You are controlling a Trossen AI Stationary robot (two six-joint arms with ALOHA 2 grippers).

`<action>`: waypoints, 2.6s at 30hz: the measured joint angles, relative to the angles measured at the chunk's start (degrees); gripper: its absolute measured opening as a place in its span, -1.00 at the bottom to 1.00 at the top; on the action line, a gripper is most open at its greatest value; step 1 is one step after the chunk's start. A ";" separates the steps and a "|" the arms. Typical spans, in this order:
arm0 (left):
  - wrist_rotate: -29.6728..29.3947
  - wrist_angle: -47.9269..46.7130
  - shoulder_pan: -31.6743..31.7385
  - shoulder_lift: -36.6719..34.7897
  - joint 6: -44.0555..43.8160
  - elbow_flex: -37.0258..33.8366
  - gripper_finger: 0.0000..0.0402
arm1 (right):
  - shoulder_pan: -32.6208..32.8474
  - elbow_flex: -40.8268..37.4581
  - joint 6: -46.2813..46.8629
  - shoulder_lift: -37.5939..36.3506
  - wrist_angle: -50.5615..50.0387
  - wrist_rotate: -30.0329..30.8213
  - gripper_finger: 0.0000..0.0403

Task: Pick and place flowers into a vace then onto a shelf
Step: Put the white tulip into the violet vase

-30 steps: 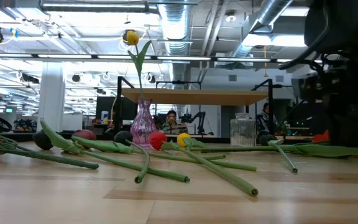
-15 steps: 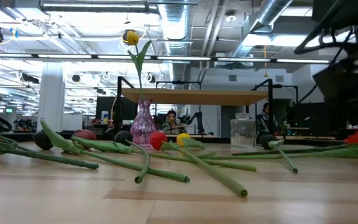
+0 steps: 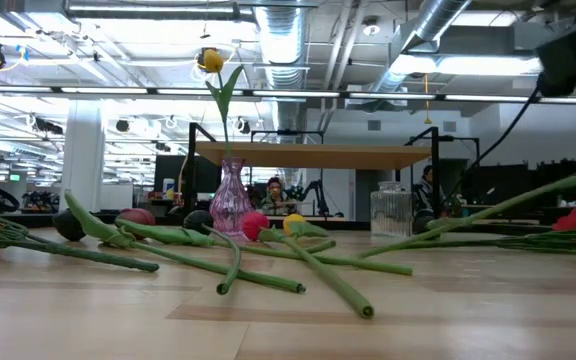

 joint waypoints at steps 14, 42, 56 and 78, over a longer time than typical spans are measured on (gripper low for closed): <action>0.00 0.00 0.00 0.00 -0.02 0.00 0.07 | 7.45 5.33 8.04 -0.04 -12.93 7.87 -0.99; 0.02 0.01 -0.02 0.00 -0.09 -0.01 0.07 | 7.64 5.39 -11.04 -4.02 12.76 26.44 -0.98; 0.00 0.00 -0.01 0.00 -0.22 -0.02 0.07 | 3.21 5.39 -24.59 -4.07 -1.35 43.72 -0.96; 0.48 5.51 0.00 10.27 -7.96 -0.08 0.07 | -9.99 5.37 -72.09 -4.02 11.93 80.41 -0.93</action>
